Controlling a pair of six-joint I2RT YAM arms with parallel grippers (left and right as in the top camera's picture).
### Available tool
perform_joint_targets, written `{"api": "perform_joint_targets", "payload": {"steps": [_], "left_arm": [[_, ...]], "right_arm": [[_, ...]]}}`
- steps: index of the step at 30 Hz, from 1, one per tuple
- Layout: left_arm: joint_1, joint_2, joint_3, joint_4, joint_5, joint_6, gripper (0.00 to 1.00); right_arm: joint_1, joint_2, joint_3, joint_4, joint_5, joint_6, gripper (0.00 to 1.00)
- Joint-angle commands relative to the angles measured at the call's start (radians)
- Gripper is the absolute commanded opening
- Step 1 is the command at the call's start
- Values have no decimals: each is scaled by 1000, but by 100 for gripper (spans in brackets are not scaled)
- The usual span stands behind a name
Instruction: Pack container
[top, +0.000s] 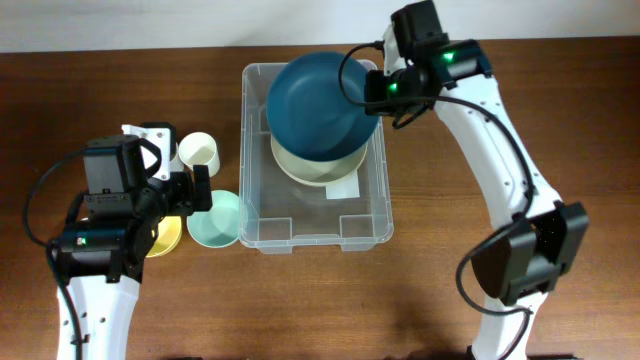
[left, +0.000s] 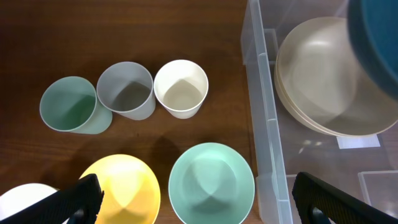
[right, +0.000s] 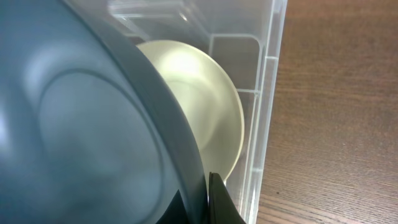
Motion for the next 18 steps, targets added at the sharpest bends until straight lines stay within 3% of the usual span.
{"api": "perform_joint_targets", "payload": {"steps": [1, 3, 15, 18], "left_arm": [[5, 0, 18, 2, 7, -6, 100], [5, 0, 18, 2, 8, -6, 100], [5, -3, 18, -14, 6, -6, 100], [17, -22, 21, -45, -92, -11, 100]], "right_arm": [[10, 30, 2, 5, 18, -9, 4], [13, 36, 2, 5, 18, -22, 24], [-9, -34, 24, -5, 35, -40, 27], [-85, -113, 58, -84, 140, -35, 33]]}}
